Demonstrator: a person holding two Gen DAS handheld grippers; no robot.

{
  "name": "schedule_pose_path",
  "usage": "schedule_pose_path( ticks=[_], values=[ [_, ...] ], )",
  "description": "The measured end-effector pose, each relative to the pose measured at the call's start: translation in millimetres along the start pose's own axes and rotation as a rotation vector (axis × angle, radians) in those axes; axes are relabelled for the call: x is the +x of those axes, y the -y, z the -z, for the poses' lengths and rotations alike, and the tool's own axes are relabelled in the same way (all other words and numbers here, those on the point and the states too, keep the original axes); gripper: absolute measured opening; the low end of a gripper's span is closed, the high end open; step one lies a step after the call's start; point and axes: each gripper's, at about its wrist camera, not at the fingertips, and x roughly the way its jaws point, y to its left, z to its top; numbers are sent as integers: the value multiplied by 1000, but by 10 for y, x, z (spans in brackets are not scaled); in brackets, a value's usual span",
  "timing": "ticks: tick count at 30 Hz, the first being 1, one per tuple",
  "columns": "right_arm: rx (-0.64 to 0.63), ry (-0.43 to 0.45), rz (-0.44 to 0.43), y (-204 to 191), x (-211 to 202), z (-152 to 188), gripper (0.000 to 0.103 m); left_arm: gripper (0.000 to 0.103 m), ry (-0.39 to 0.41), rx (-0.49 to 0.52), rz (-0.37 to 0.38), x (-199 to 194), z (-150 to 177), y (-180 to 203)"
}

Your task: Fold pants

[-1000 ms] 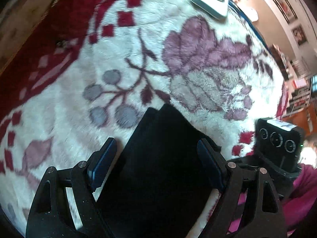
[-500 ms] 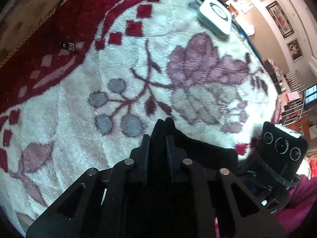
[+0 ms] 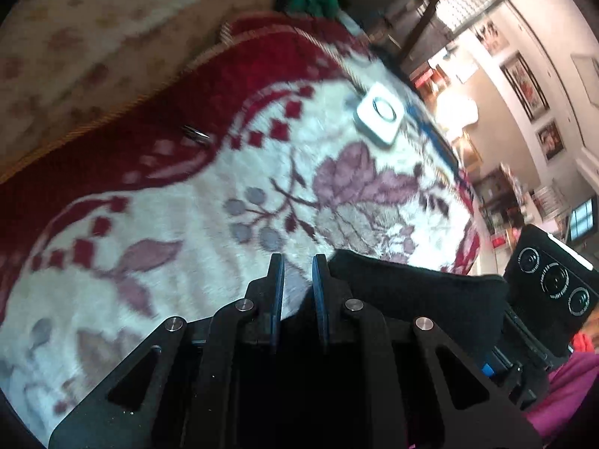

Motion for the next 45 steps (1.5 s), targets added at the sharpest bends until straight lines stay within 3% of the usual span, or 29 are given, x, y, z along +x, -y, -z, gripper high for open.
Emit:
schedule_pose_path(
  ticks=[5,10,13,16,18,20,23,27,33,36,39,43,45],
  values=[
    [-168,-99,-49,-453,444,-93,10,14,103,-118,-41,-607,334,-338],
    [-348,-264,-103,-922,1108,119,10,14,230,-294,-123,-1176,1092,-828],
    [-421,-371,-108,-1095,1532,356,10,14,266,-410,-171,-1319,1516,-1112],
    [-436,-456,-93,-1122,1889,573,15,14,288,-507,-238,-1421,1861,-1336],
    [-384,-517,-91,-1101,2071,687,24,14,314,-564,-229,-1497,2055,-1444],
    [-318,-560,-145,-1080,2106,742,28,14,352,-590,-222,-1623,2209,-1478],
    [-248,-555,-200,-1051,1960,701,29,16,385,-567,-303,-1798,2319,-1388],
    [-169,-488,-200,-881,1718,536,32,16,413,-586,-344,-1973,2453,-1364],
    [-121,-433,-115,-709,1782,298,33,19,484,-576,-329,-2146,2514,-1154],
    [-92,-410,-70,-637,1896,158,33,40,505,-547,-298,-2052,2457,-979],
    [-20,-425,-40,-420,2085,182,33,42,497,-548,-262,-1866,2421,-927],
    [-14,-430,-15,-313,2160,256,33,42,419,-588,-309,-1540,2437,-1001],
    [-13,-435,-14,-380,2103,185,33,42,434,-598,-304,-1539,2475,-1026]
  ],
)
